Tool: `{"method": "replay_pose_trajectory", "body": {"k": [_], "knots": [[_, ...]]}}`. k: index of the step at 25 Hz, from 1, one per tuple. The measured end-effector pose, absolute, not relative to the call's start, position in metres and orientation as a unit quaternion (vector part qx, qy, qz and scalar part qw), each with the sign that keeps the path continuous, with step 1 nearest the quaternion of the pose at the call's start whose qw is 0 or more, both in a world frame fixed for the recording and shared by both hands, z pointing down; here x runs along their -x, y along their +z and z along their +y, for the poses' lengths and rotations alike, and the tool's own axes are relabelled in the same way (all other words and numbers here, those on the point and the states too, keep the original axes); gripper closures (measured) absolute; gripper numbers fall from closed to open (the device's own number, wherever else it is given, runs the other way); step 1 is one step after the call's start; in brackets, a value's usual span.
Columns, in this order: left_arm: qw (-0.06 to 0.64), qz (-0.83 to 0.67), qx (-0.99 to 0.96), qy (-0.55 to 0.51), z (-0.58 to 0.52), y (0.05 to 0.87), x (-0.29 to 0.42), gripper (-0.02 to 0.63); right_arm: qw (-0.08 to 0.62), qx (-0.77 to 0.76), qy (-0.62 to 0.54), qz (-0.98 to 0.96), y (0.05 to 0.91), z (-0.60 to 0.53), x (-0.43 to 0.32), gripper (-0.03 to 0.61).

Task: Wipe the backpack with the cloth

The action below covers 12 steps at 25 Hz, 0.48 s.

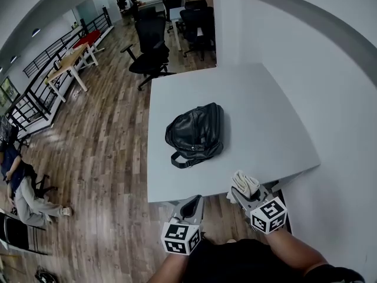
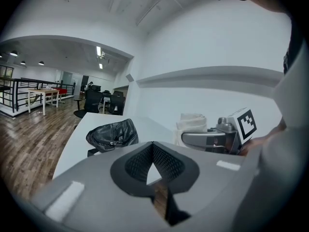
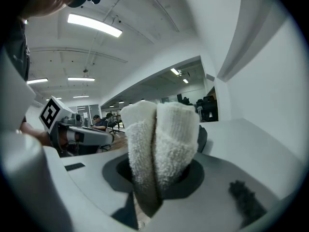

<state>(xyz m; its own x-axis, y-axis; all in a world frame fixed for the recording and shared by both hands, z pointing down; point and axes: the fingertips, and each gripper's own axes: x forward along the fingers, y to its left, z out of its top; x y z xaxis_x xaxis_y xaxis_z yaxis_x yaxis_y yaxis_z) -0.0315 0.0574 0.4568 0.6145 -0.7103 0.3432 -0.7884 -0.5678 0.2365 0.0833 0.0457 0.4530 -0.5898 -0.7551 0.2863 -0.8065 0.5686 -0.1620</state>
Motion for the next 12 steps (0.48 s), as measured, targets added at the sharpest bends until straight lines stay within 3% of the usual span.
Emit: {"method": "replay_pose_trajectory", "body": {"k": [12], "knots": [[0.175, -0.445, -0.872, 0.106, 0.124, 0.438, 0.003, 0.607, 0.066, -0.420, 0.144, -0.894, 0.442, 0.107, -0.110, 0.480]]}}
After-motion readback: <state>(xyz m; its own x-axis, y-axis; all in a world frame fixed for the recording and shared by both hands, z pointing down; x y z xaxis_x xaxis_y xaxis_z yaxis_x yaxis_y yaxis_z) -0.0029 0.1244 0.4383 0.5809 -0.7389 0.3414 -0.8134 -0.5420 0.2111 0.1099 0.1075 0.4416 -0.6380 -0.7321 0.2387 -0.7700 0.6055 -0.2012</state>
